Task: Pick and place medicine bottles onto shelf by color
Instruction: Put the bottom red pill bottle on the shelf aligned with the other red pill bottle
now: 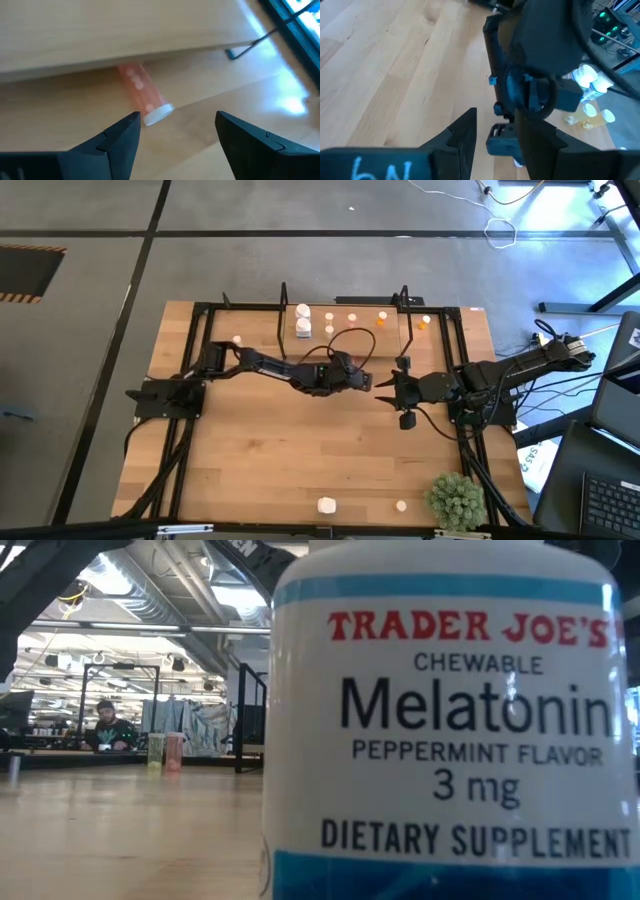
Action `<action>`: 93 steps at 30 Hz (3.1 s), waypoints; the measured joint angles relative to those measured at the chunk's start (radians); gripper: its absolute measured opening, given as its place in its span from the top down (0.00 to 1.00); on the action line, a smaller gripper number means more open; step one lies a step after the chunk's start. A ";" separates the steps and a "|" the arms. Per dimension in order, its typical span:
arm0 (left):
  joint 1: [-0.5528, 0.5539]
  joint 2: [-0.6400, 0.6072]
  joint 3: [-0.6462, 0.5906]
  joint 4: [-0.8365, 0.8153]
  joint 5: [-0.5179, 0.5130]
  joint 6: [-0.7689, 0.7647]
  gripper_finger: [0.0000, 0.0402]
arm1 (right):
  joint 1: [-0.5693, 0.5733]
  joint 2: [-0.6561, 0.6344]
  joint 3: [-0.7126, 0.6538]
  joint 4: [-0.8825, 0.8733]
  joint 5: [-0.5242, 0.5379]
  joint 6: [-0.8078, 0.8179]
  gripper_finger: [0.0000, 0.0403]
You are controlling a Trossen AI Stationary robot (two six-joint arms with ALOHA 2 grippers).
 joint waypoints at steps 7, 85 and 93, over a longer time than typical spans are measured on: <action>0.002 0.036 -0.006 0.010 -0.001 -0.033 0.37 | 0.000 0.000 0.000 -0.001 0.000 0.000 0.66; 0.026 0.100 -0.001 0.122 -0.044 -0.029 0.37 | 0.000 0.000 0.000 -0.001 0.000 0.000 0.66; 0.026 0.100 -0.001 0.121 -0.051 -0.029 0.40 | 0.000 0.000 0.000 -0.001 0.000 0.000 0.66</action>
